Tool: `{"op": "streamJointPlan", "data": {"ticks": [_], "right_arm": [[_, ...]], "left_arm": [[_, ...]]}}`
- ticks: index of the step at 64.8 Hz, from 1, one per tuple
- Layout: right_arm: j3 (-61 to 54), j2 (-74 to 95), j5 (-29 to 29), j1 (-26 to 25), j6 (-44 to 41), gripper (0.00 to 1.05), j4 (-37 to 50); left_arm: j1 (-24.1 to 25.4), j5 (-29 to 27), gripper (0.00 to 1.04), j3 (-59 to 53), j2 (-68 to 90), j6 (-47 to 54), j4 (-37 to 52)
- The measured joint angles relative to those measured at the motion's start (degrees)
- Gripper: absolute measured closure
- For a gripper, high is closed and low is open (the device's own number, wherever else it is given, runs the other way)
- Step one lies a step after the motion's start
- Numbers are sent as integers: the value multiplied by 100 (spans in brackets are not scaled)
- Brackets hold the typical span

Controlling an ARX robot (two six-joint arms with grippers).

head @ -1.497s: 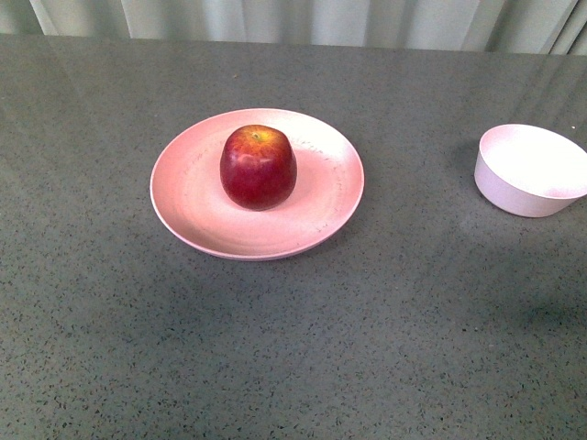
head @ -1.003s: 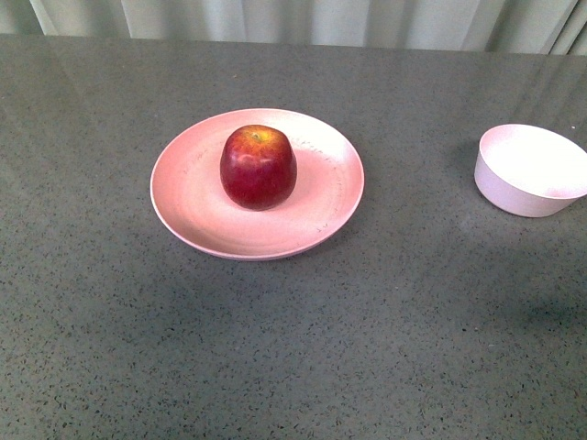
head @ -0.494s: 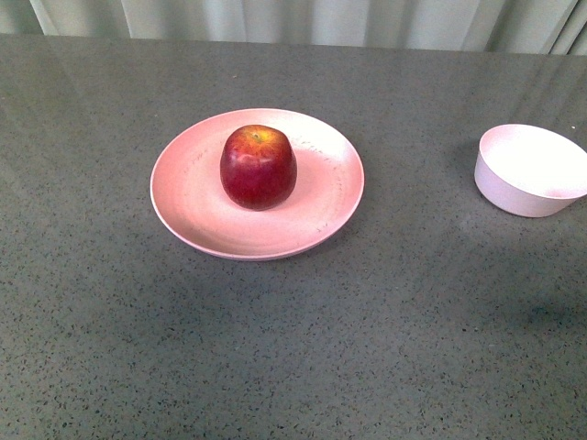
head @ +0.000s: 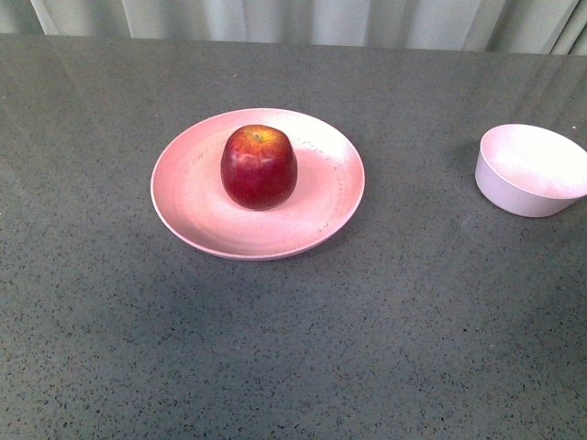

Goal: Move apple from plate to bowl

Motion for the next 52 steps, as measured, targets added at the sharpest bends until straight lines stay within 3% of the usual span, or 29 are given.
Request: {"op": "streamJointPlan", "data": {"ticks": [8, 19, 47, 52], "right_arm": [[778, 1969, 315, 168, -234, 9, 678], [1801, 3602, 435, 560, -177, 9, 686], [2688, 4664, 540, 1025, 286, 9, 358], [2754, 4778, 562, 1045, 404, 17, 328]], "left_arm": [[0, 0, 9, 0, 0, 0, 0], [0, 0, 9, 0, 0, 2, 0], [0, 0, 9, 0, 0, 2, 0], [0, 0, 9, 0, 0, 2, 0]]}}
